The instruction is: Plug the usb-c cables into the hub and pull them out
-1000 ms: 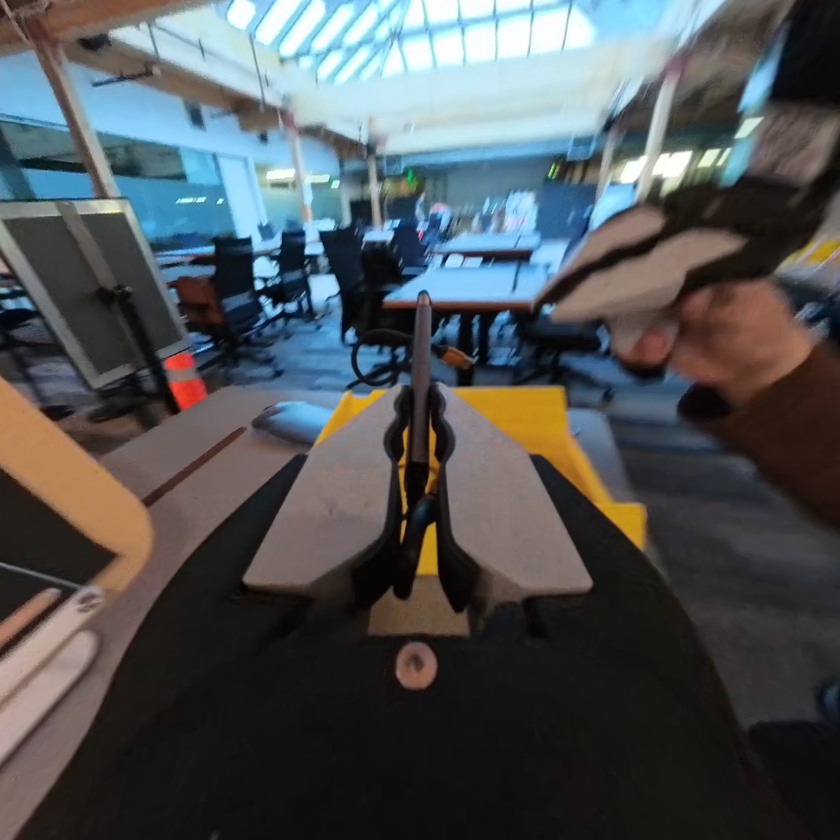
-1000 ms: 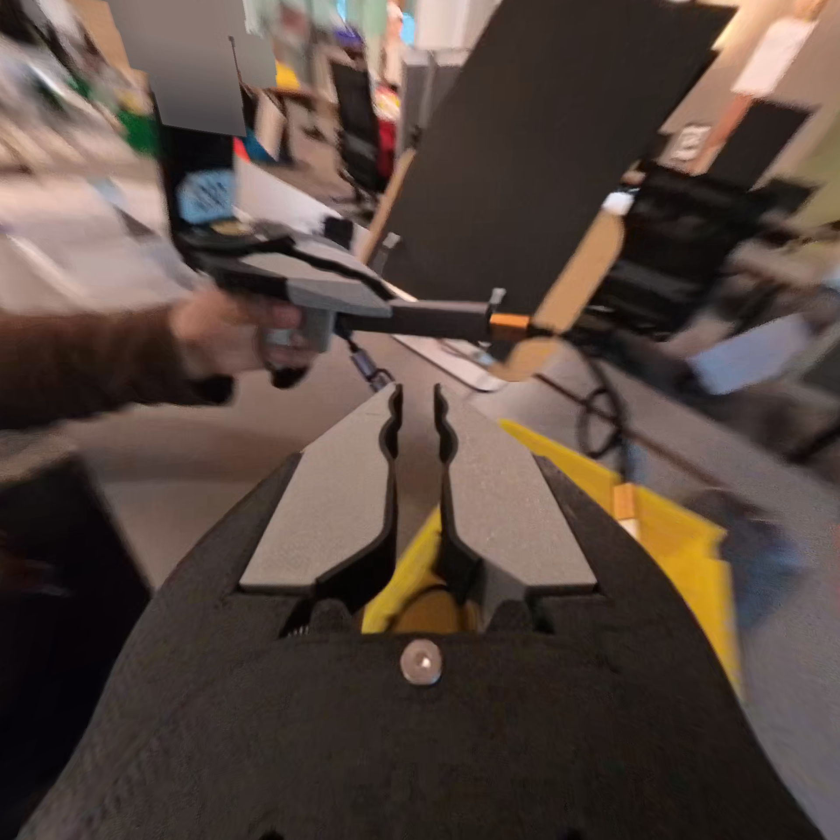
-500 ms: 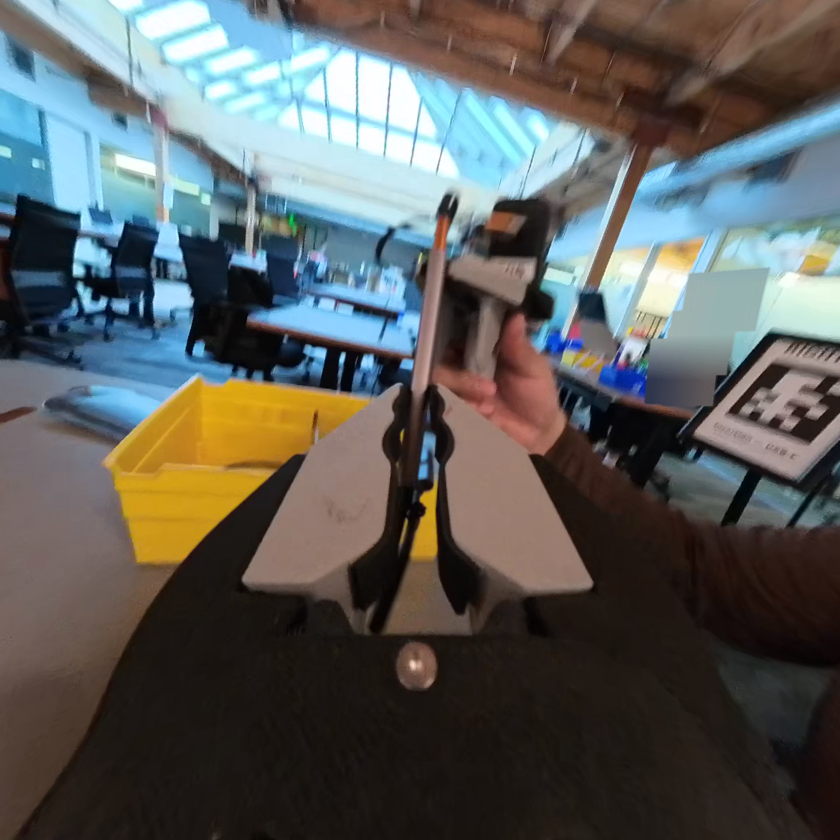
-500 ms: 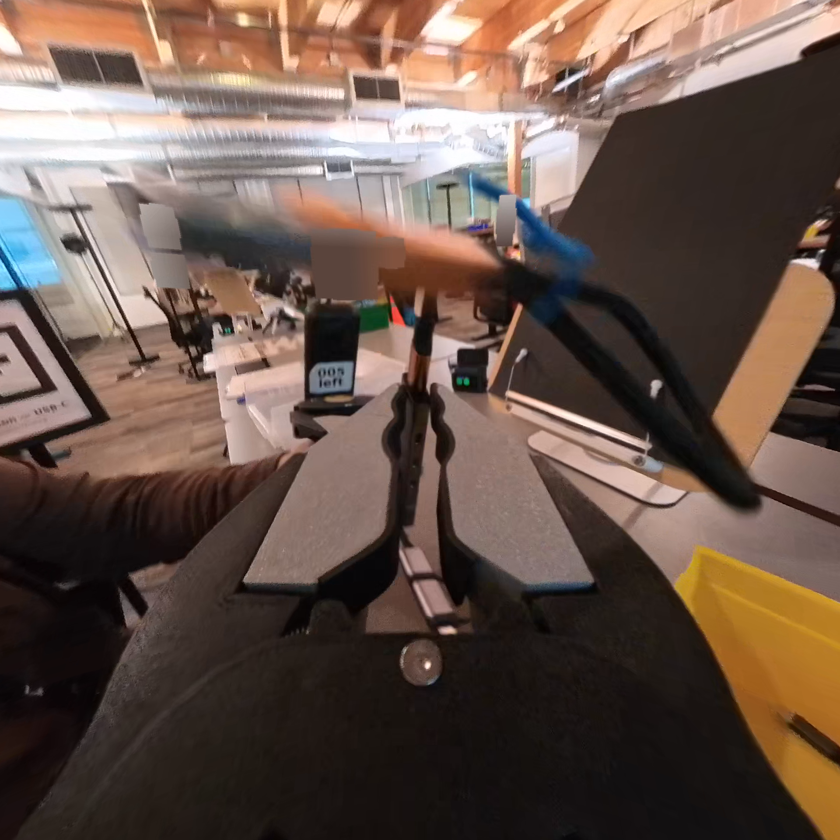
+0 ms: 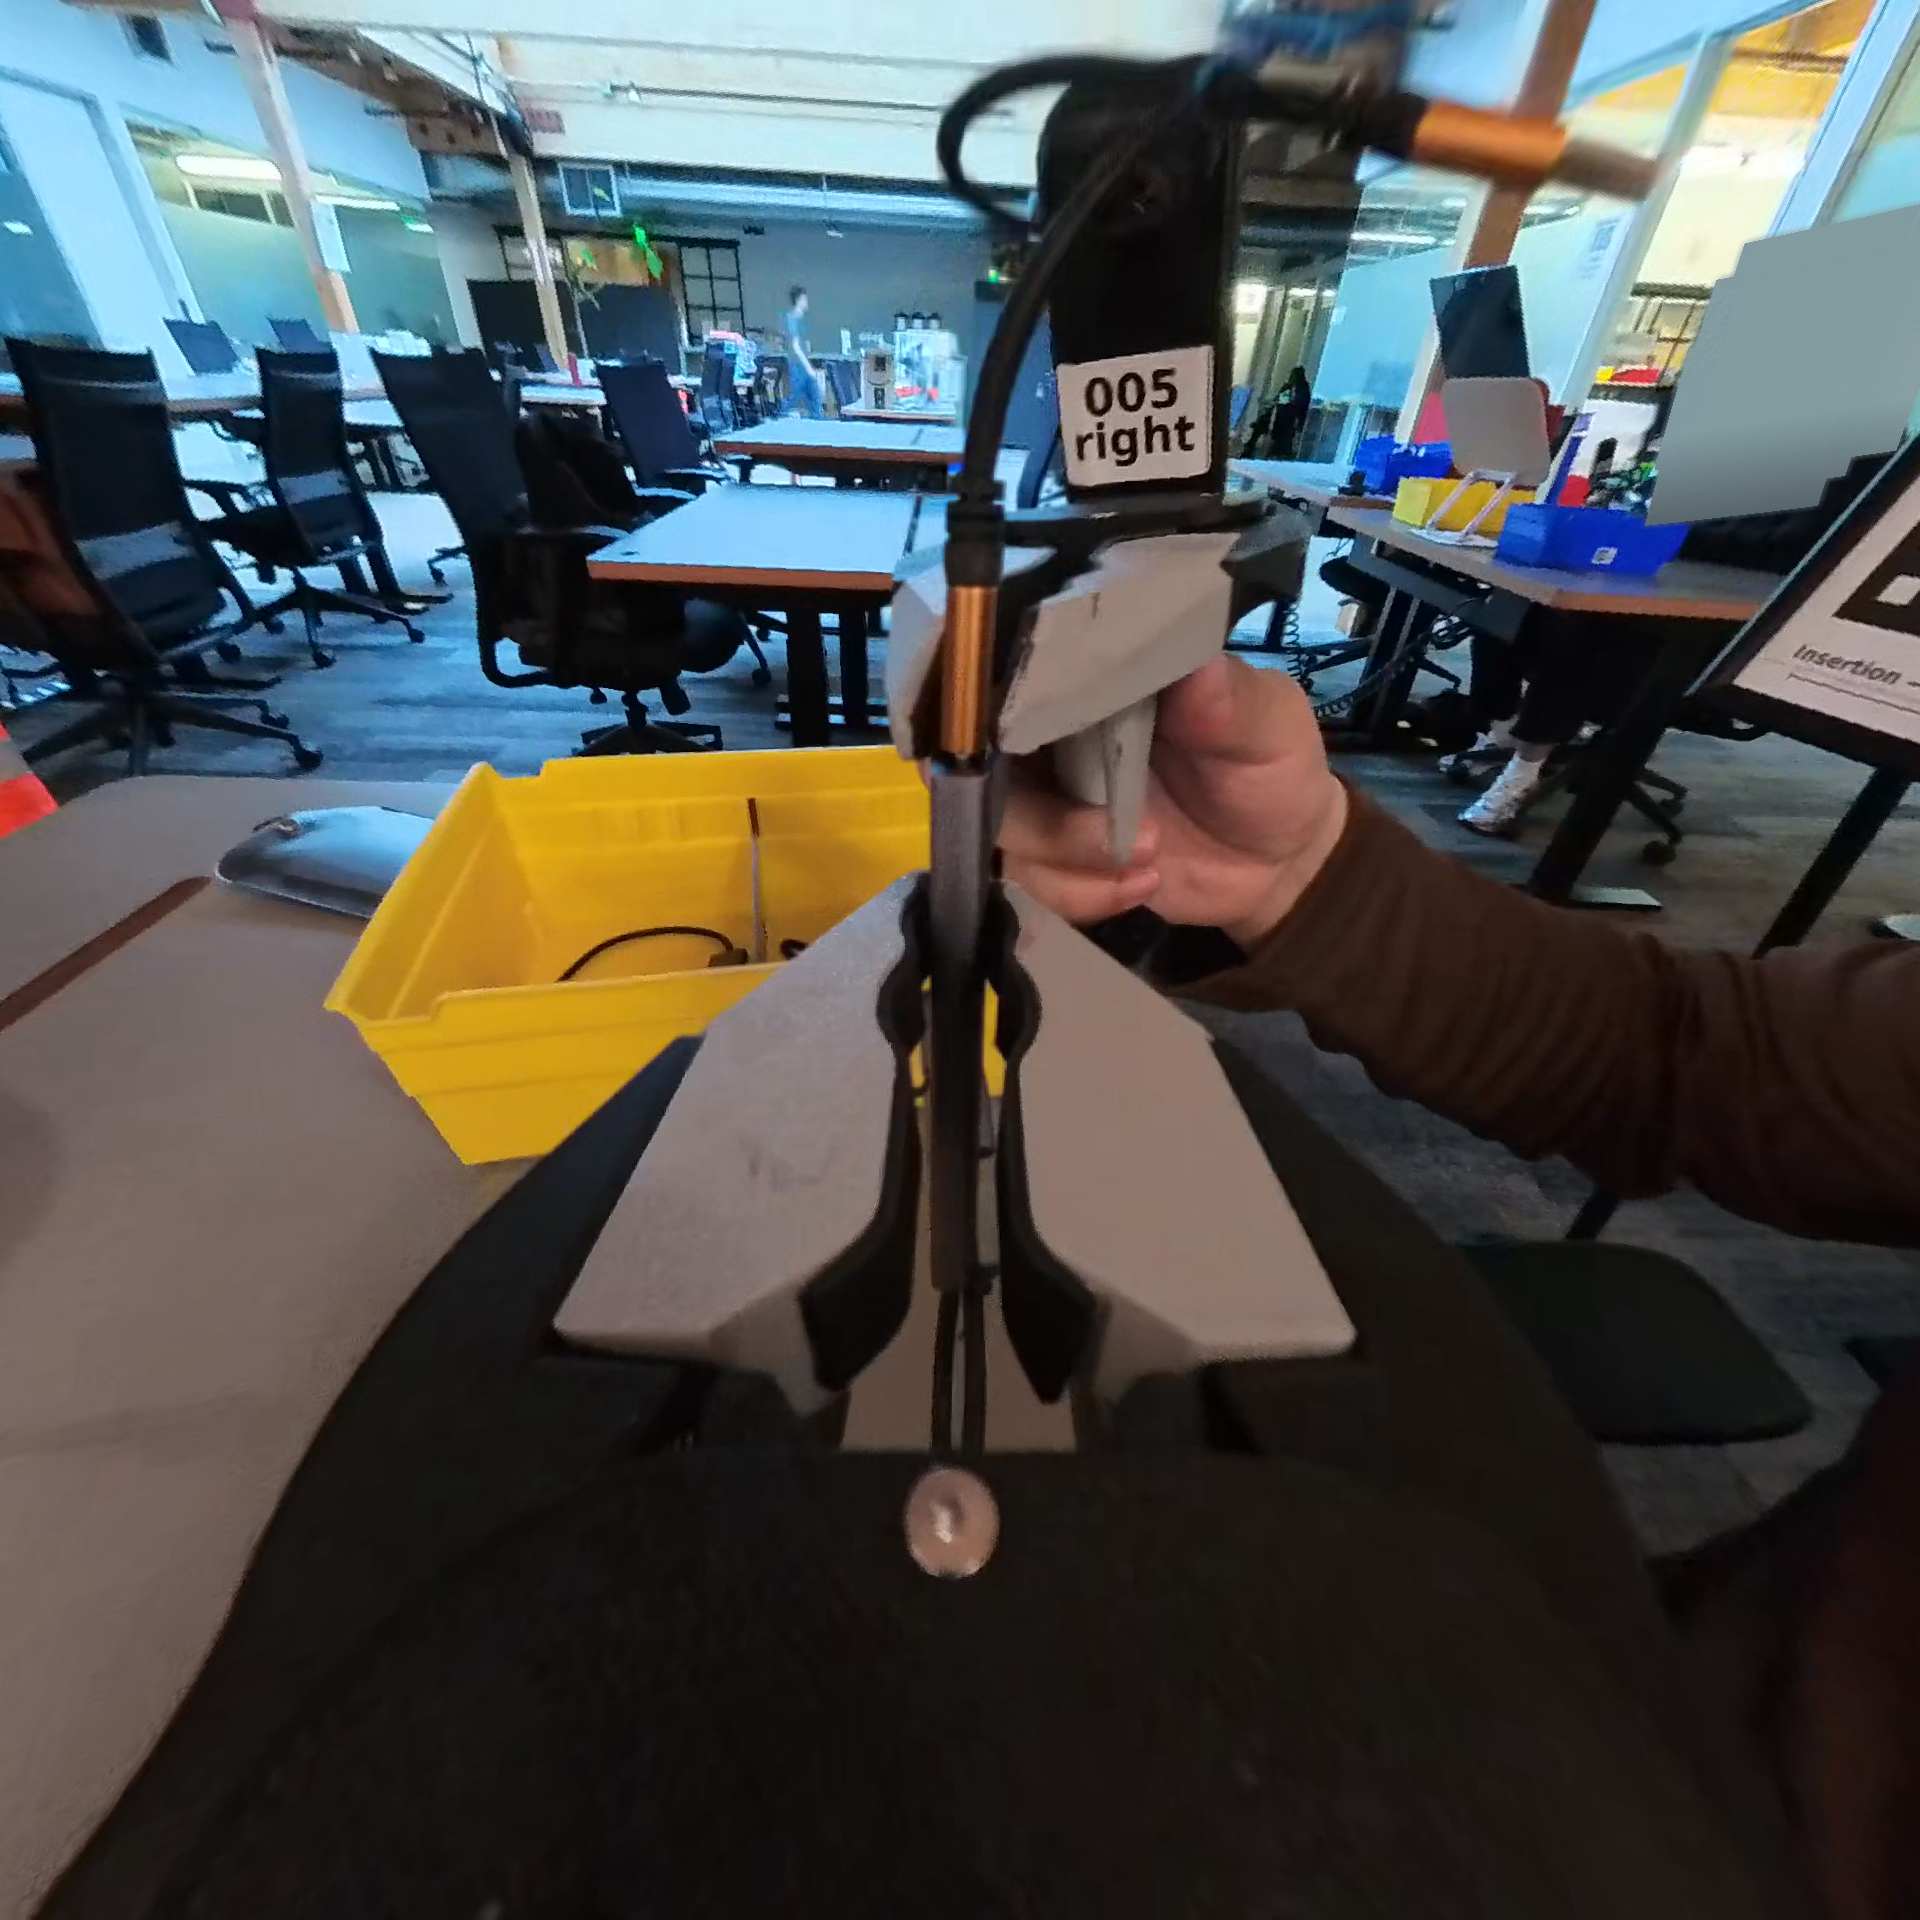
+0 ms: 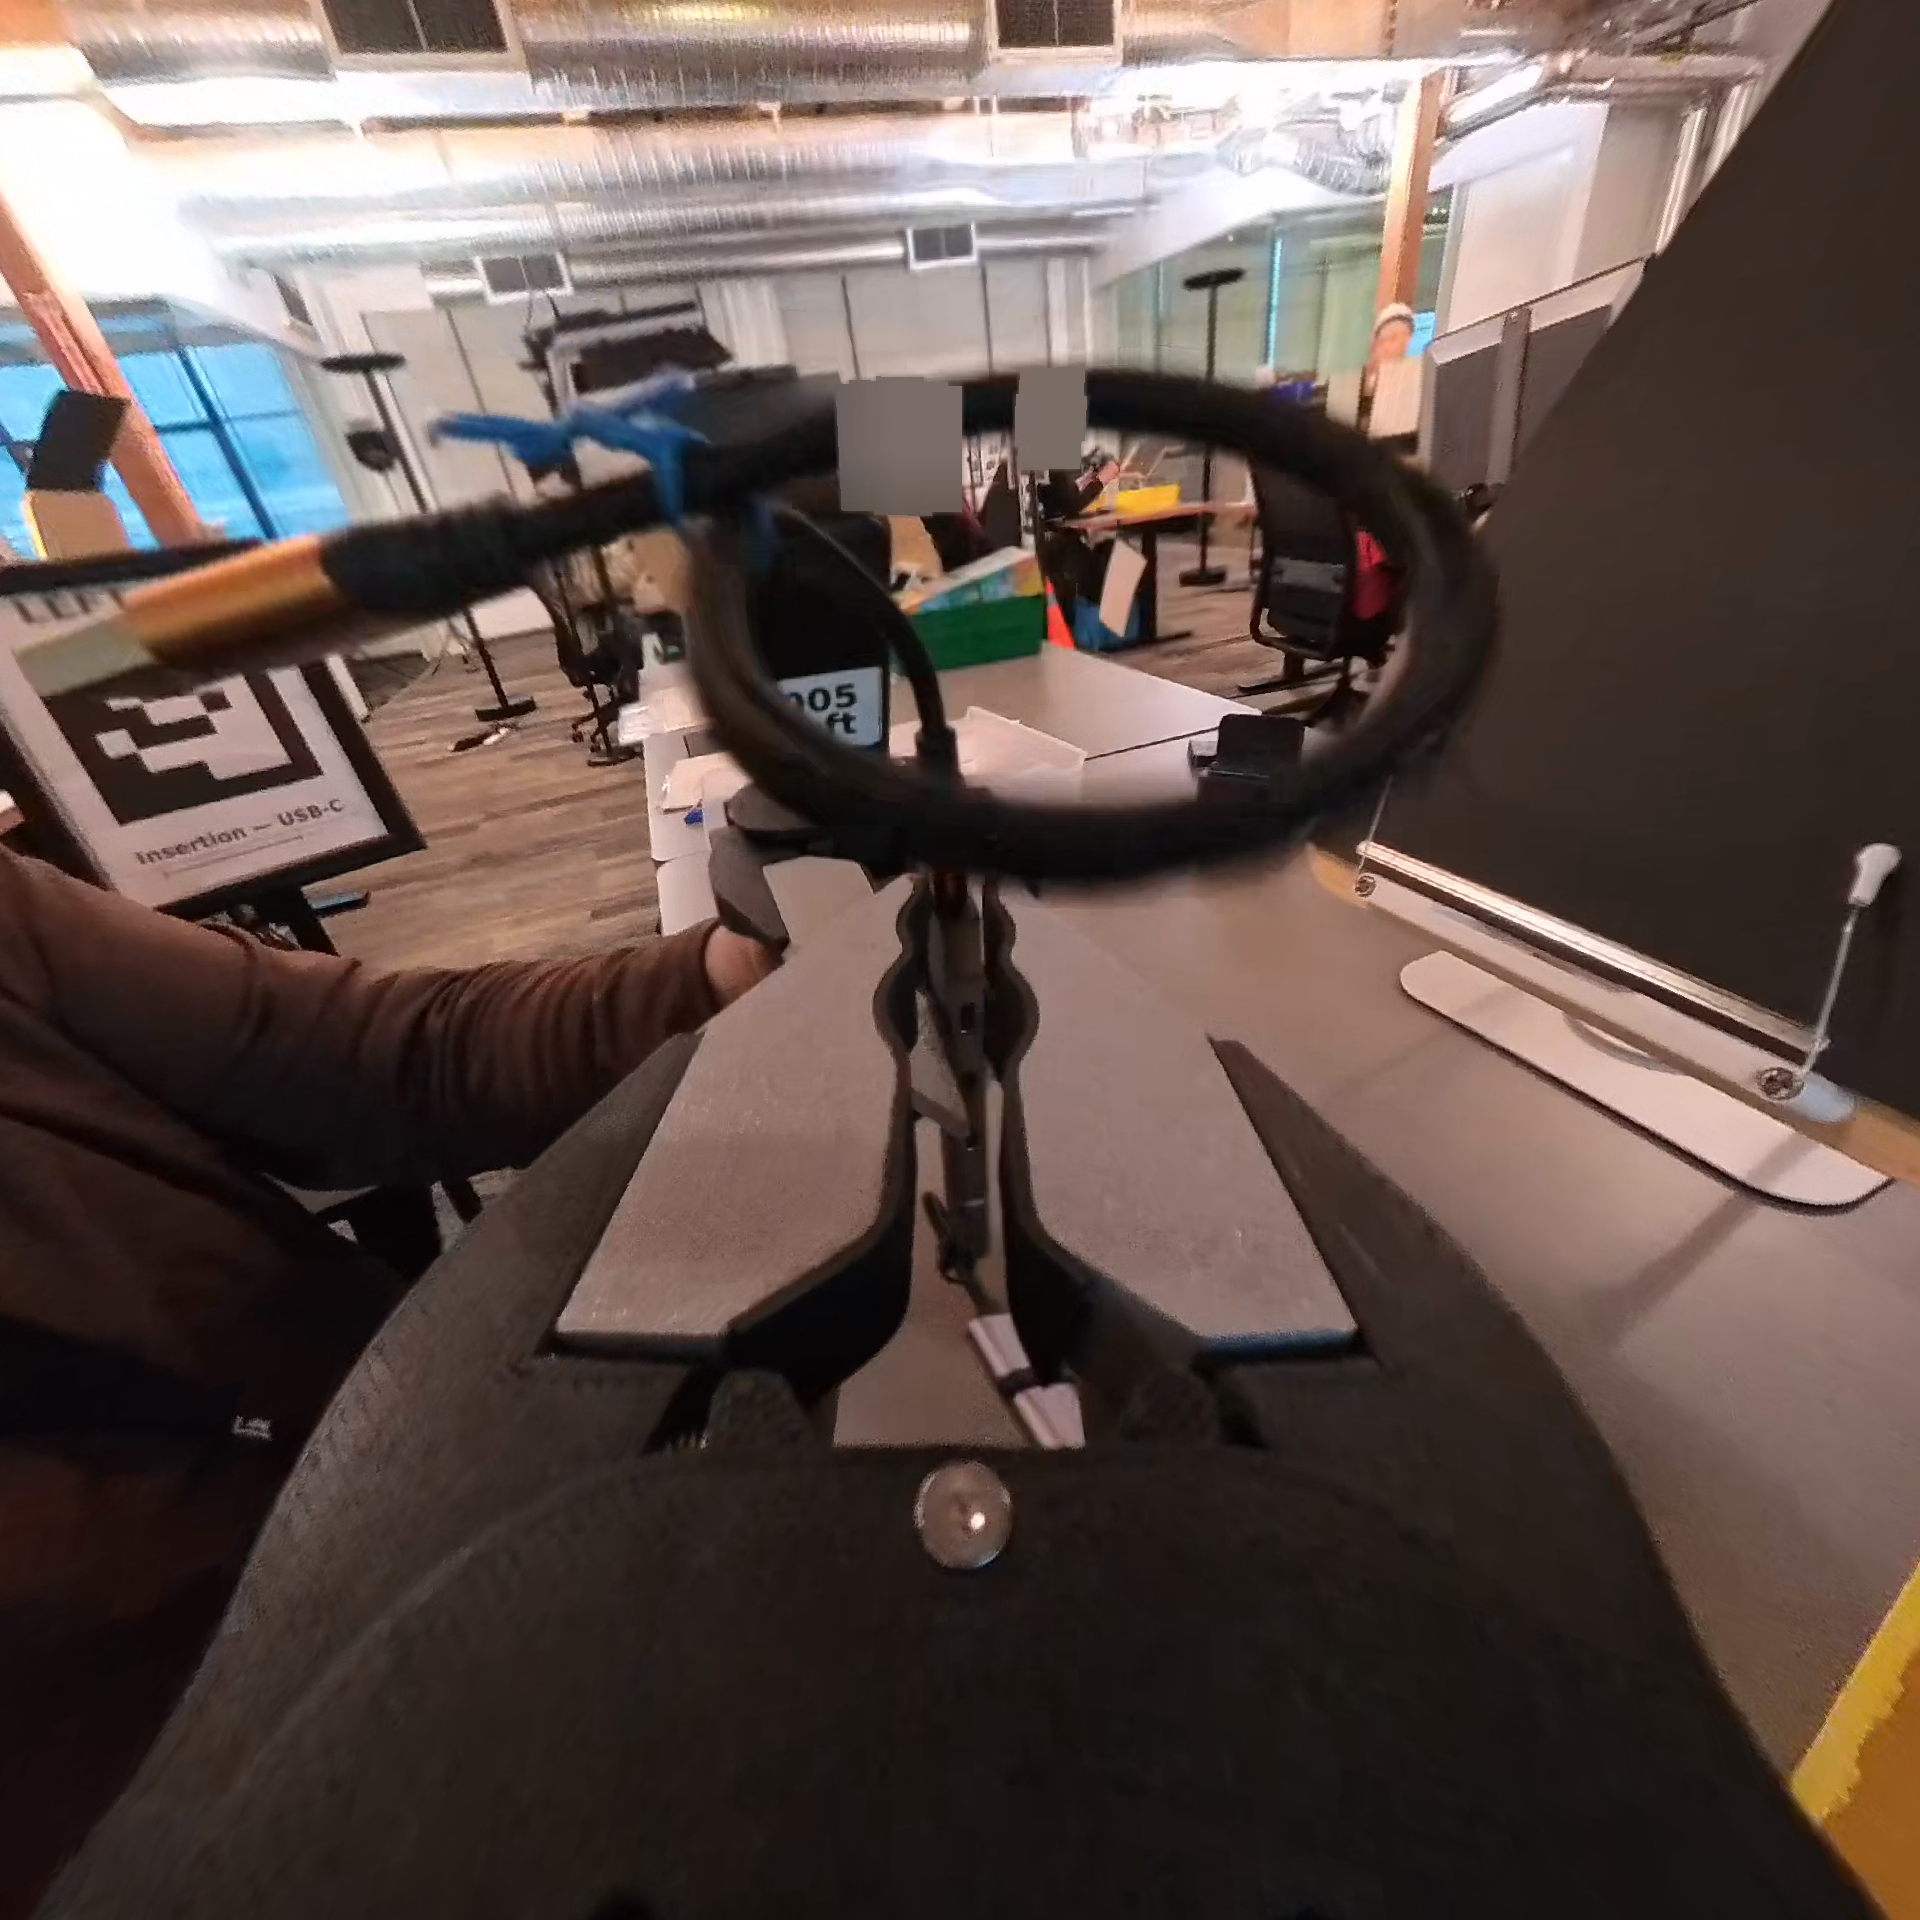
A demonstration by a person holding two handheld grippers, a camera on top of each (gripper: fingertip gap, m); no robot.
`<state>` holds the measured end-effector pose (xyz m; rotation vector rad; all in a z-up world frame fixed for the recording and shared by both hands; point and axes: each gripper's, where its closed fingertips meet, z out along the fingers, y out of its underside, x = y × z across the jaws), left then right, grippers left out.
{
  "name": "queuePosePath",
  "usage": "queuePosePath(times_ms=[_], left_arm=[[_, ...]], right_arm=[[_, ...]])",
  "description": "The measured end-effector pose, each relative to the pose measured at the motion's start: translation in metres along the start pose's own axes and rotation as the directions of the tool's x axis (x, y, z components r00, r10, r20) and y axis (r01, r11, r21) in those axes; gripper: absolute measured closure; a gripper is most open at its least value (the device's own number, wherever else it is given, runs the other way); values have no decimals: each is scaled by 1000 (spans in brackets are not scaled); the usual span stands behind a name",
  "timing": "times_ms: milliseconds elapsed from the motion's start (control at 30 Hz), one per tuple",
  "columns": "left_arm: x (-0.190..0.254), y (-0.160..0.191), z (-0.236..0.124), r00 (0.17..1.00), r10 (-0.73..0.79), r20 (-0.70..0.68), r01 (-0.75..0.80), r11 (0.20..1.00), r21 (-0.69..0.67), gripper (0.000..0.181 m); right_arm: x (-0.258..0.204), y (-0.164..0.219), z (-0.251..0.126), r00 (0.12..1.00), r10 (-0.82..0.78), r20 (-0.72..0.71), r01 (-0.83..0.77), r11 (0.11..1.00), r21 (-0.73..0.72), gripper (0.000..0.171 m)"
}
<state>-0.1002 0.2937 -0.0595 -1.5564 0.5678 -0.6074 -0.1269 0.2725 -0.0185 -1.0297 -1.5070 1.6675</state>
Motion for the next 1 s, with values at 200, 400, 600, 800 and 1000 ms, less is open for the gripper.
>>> queuePosePath(times_ms=[200,400,600,800,1000], left_arm=[[17,-3,-3,985,-145,-98,146,989,0,175],[23,-10,-8,971,-201,-129,215,972,99,175],[20,-4,-13,948,-288,-138,309,936,168,174],[21,-22,-14,945,-294,-144,319,924,208,174],[23,-38,-10,929,-322,-181,361,895,262,174]], right_arm=[[-11,-1,9,994,-108,11,109,994,-26,165],[-15,-8,8,999,-9,43,5,995,95,168],[-7,-2,10,995,97,-5,-95,976,197,169],[-4,-21,4,988,78,-137,-30,946,323,171],[-2,-35,-3,987,79,-141,-18,920,391,171]])
